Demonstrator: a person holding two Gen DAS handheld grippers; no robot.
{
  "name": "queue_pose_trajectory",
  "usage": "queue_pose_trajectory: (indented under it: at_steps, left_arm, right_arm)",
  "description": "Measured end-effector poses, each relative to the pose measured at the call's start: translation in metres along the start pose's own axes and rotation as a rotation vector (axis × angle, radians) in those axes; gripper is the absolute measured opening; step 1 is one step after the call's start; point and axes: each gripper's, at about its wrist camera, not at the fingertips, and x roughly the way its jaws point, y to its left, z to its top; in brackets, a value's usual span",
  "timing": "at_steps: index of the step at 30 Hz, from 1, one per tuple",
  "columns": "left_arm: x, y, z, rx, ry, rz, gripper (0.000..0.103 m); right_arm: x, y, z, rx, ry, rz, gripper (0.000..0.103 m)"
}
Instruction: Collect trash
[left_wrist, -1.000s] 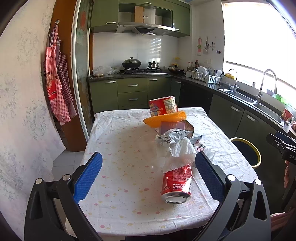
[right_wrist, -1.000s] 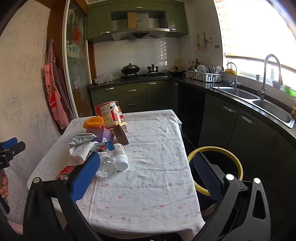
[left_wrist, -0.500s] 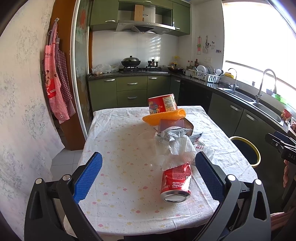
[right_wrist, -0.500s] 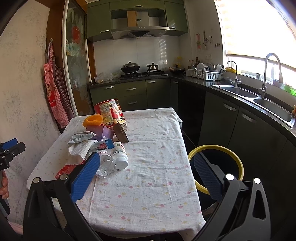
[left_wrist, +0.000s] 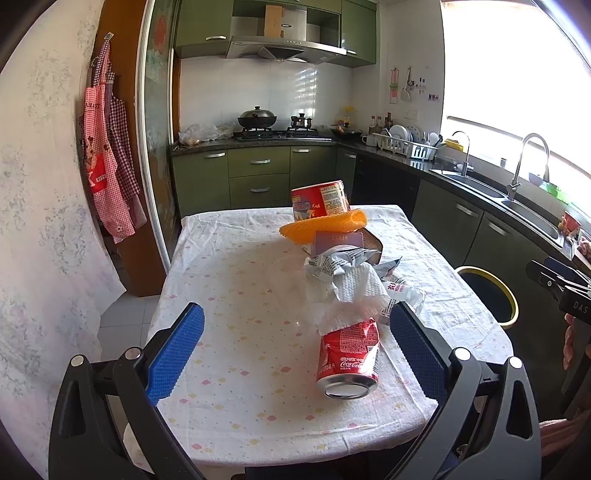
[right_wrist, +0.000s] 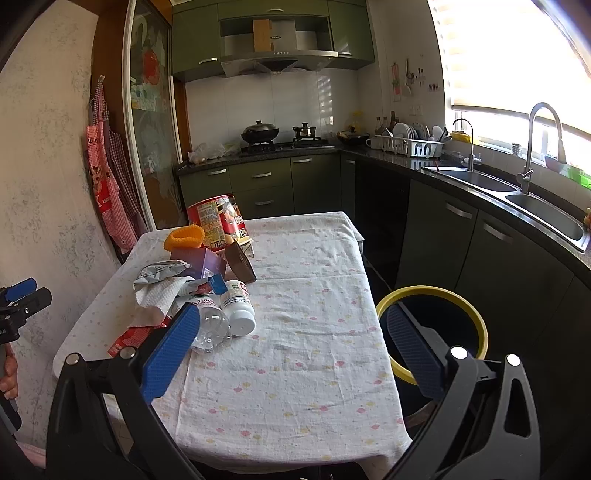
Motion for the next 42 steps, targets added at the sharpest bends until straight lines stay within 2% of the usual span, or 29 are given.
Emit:
queue_pose_trajectory:
  at_steps: [37, 42]
  left_arm:
    - [0.012, -0.001, -0.005, 0.000, 0.033, -0.012, 0.099]
    - [0.023, 0.000, 0.000, 0.011, 0.044, -0.017, 0.099]
  right_arm:
    - [0.005, 0.000, -0.007, 0.002, 0.016, -0.001, 0.097]
    - [0.014, 0.003, 0.000, -0.027, 0.024, -0.031, 0.097]
